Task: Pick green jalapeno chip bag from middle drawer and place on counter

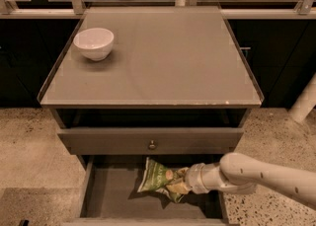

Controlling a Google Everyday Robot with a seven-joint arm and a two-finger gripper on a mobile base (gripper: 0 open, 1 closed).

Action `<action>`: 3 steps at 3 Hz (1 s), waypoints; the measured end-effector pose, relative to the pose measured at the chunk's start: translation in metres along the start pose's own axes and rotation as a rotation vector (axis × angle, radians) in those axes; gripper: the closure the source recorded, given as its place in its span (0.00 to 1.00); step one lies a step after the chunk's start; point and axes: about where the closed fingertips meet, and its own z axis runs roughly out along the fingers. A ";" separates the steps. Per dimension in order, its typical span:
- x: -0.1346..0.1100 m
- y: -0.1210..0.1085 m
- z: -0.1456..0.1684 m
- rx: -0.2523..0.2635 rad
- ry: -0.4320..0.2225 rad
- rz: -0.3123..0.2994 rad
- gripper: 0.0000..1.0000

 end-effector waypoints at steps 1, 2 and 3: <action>-0.020 0.011 -0.062 0.041 -0.025 0.001 1.00; -0.037 0.022 -0.115 0.102 -0.045 -0.007 1.00; -0.056 0.028 -0.154 0.159 -0.075 -0.026 1.00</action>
Offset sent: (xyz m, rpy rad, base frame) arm -0.0455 -0.0885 0.1684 -0.0198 -0.1390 -0.1403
